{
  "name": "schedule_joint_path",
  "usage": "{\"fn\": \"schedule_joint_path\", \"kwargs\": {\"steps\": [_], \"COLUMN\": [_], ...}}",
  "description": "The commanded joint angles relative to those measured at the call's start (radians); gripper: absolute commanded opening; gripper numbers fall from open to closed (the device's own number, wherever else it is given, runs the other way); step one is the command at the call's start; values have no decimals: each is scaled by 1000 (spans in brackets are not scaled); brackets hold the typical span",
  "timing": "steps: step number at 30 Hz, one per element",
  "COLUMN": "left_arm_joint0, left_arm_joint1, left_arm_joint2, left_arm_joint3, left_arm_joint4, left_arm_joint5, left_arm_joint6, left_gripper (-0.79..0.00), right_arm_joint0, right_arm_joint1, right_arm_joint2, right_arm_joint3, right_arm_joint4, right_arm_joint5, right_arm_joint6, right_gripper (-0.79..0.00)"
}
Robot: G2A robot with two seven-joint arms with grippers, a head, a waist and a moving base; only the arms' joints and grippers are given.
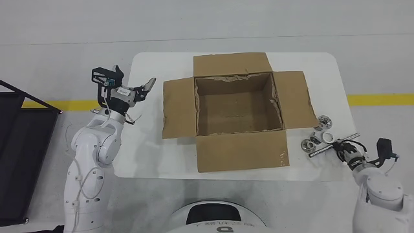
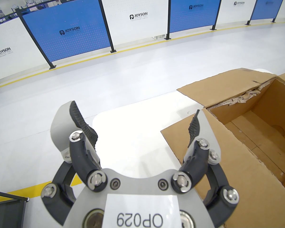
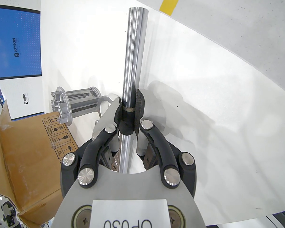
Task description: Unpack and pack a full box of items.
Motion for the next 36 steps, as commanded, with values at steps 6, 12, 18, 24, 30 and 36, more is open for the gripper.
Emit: {"fn": "schedule_joint_path", "kwargs": {"steps": [6, 12, 18, 24, 30, 36], "left_arm_joint0": [0, 0, 0, 0, 0, 0], "left_arm_joint1": [0, 0, 0, 0, 0, 0], "left_arm_joint2": [0, 0, 0, 0, 0, 0], "left_arm_joint3": [0, 0, 0, 0, 0, 0], "left_arm_joint4": [0, 0, 0, 0, 0, 0], "left_arm_joint5": [0, 0, 0, 0, 0, 0], "left_arm_joint6": [0, 0, 0, 0, 0, 0], "left_gripper": [0, 0, 0, 0, 0, 0], "right_arm_joint0": [-14, -29, -58, -78, -85, -91], "right_arm_joint1": [6, 9, 11, 13, 16, 19], "right_arm_joint2": [-9, -11, -3, -12, -22, -27], "right_arm_joint3": [-9, -24, -53, -77, -84, -90], "right_arm_joint4": [10, 29, 66, 72, 81, 95], "right_arm_joint5": [6, 22, 25, 35, 40, 43], "right_arm_joint6": [-4, -17, -27, -41, -50, -64], "right_gripper": [-557, -542, -520, -453, -449, -443]}}
